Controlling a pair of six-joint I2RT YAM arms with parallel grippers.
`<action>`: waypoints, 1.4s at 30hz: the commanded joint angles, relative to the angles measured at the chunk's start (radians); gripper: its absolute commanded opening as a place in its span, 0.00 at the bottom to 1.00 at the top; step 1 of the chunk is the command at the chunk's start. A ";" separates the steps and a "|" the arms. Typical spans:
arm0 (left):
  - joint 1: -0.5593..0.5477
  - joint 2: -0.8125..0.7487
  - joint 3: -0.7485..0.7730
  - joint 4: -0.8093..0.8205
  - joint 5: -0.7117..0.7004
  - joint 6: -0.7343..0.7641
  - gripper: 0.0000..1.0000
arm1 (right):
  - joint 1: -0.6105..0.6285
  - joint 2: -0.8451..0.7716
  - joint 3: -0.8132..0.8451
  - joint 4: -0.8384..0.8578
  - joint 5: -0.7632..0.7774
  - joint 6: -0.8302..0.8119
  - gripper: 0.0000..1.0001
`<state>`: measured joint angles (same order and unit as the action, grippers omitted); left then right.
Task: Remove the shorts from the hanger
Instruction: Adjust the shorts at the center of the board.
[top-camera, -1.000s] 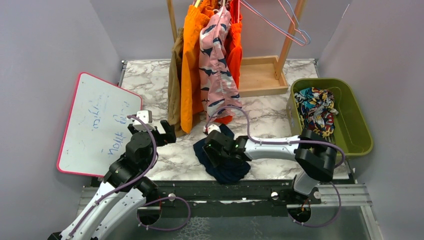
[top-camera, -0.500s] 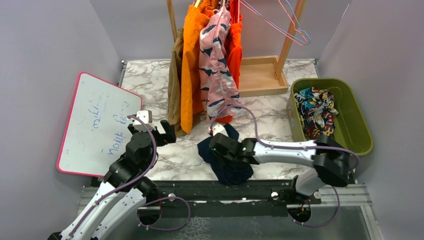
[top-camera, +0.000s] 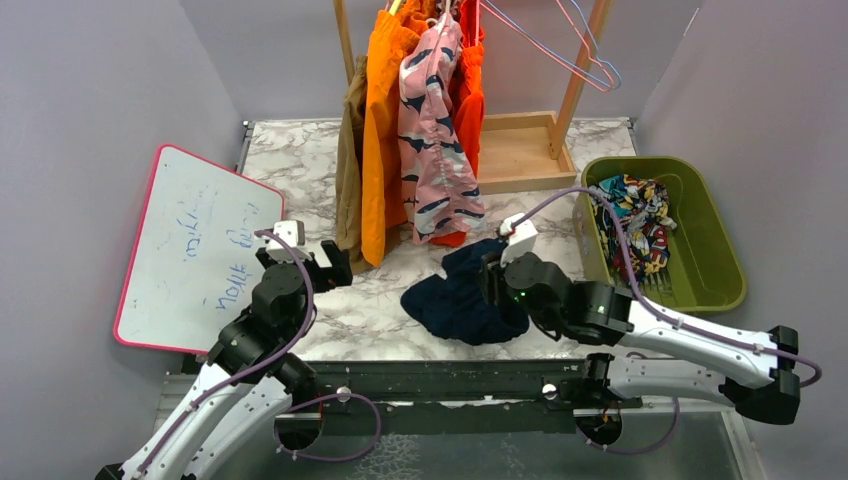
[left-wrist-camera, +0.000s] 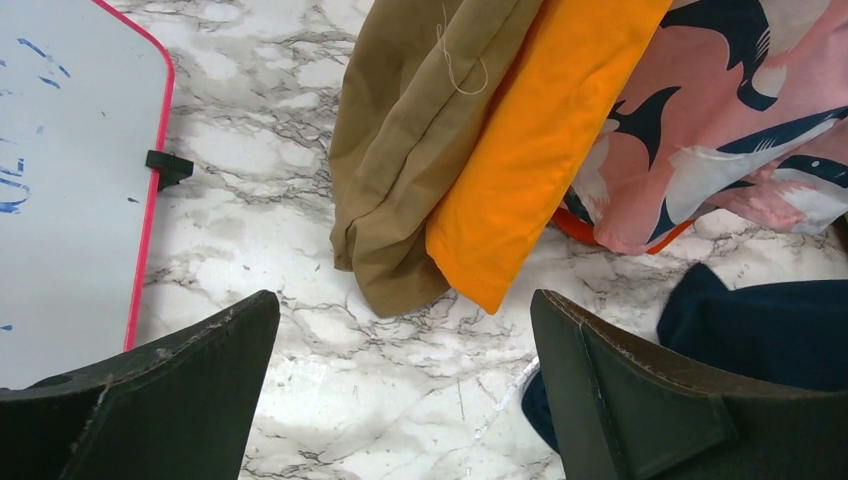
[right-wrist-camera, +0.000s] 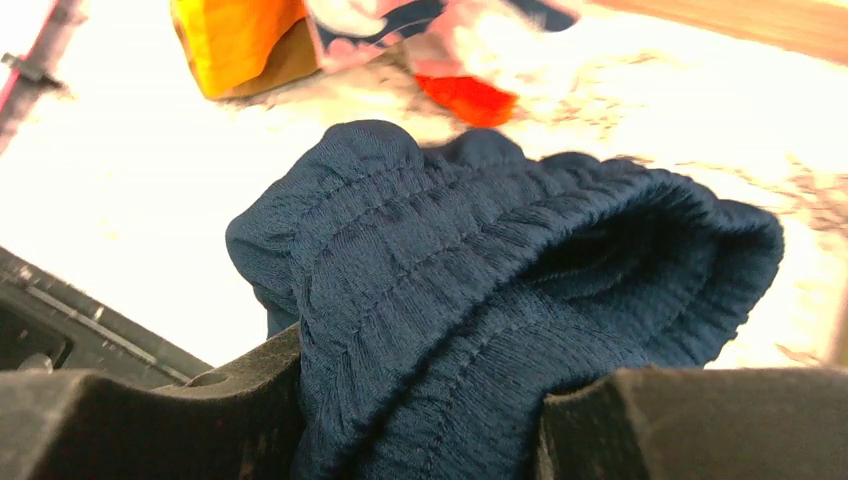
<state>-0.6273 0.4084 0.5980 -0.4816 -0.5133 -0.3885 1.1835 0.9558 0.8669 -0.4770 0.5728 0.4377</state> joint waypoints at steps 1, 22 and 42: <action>0.008 0.007 -0.003 0.000 0.005 -0.004 0.99 | 0.000 -0.065 0.094 -0.105 0.203 -0.022 0.01; 0.009 0.023 -0.003 0.000 0.016 -0.005 0.99 | -0.184 0.051 0.295 -0.140 0.103 -0.212 0.01; 0.011 0.018 -0.007 0.005 0.017 -0.004 0.99 | -0.185 0.456 0.005 -0.179 -0.107 0.141 0.99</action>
<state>-0.6228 0.4435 0.5980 -0.4816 -0.5053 -0.3885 1.0000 1.3647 0.8173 -0.6113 0.4164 0.5144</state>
